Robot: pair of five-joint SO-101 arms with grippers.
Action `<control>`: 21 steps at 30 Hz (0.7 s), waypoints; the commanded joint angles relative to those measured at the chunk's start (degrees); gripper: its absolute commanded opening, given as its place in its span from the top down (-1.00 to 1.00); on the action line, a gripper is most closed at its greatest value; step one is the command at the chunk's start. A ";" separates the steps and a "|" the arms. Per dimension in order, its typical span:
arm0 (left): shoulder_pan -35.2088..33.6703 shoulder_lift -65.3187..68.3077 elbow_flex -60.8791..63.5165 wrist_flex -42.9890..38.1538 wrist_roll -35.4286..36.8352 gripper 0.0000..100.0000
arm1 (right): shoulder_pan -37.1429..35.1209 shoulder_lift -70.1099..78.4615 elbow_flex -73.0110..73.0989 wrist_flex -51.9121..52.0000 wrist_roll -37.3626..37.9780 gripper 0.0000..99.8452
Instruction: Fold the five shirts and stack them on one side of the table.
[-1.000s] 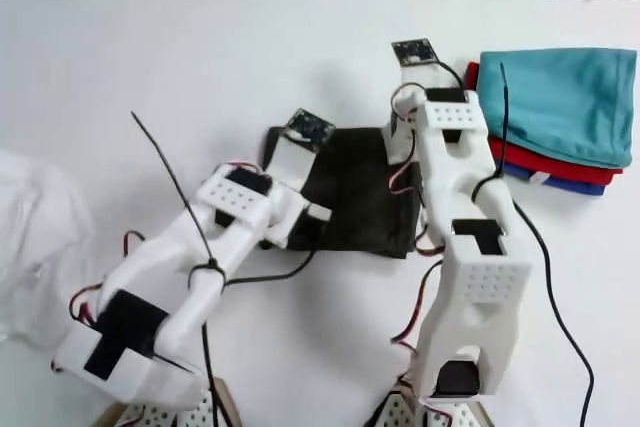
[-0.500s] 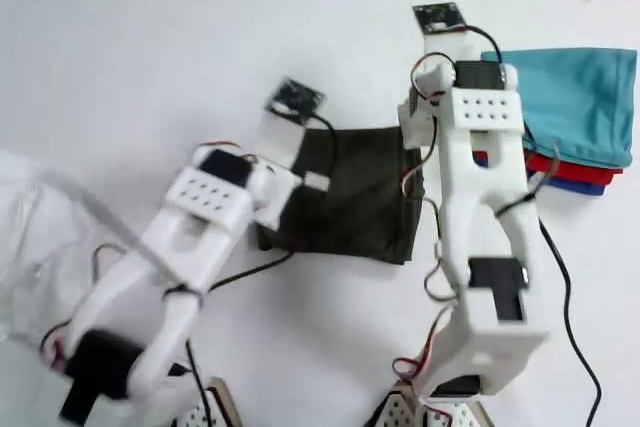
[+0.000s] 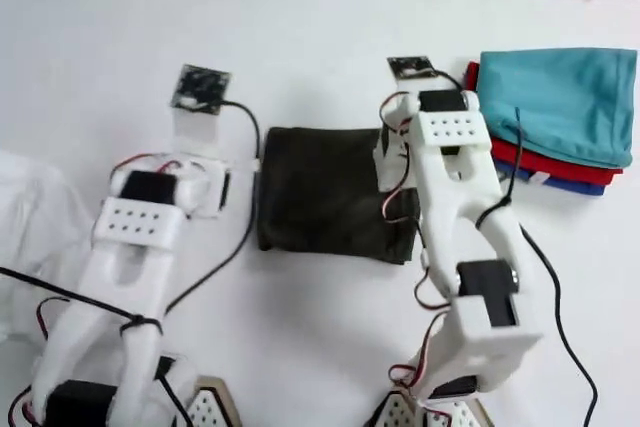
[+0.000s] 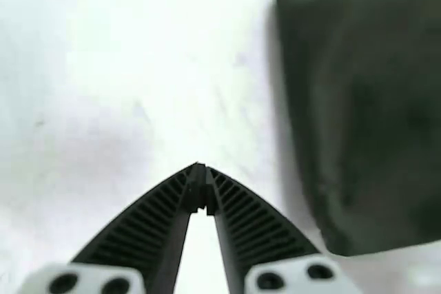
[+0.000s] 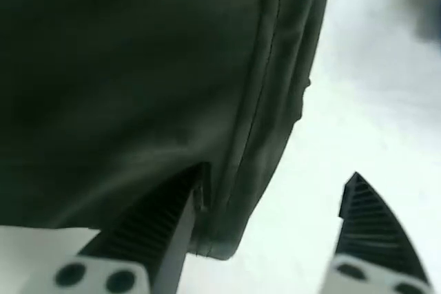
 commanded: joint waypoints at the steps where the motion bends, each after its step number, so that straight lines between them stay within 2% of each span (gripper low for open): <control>1: -3.43 -2.02 -0.31 -0.88 0.00 0.95 | -0.31 3.38 -3.52 -1.89 -2.73 0.38; 4: -5.10 -2.20 -0.31 -0.79 0.00 0.95 | 0.13 8.31 -5.89 -3.30 -5.98 0.38; 8: -6.68 -2.29 -0.31 0.00 0.00 0.95 | -1.45 15.87 -10.81 -3.12 -6.51 0.38; 13: -8.88 -2.37 -0.31 0.09 -3.34 0.95 | -3.21 25.80 -18.90 2.07 -6.51 0.40; 15: -10.11 -2.46 -0.31 0.09 -3.43 0.95 | -3.38 29.85 -23.03 5.67 -6.42 0.49; 18: -11.78 -2.46 -0.66 0.00 -3.52 0.95 | -3.21 35.74 -31.03 11.65 -5.71 0.75; 20: -12.57 -2.46 -0.75 -0.35 -3.52 0.95 | -3.12 39.43 -36.75 14.99 -2.37 0.97; 21: -12.84 -2.46 -0.75 -0.35 -3.52 0.95 | -3.03 41.10 -39.56 16.75 -0.88 0.97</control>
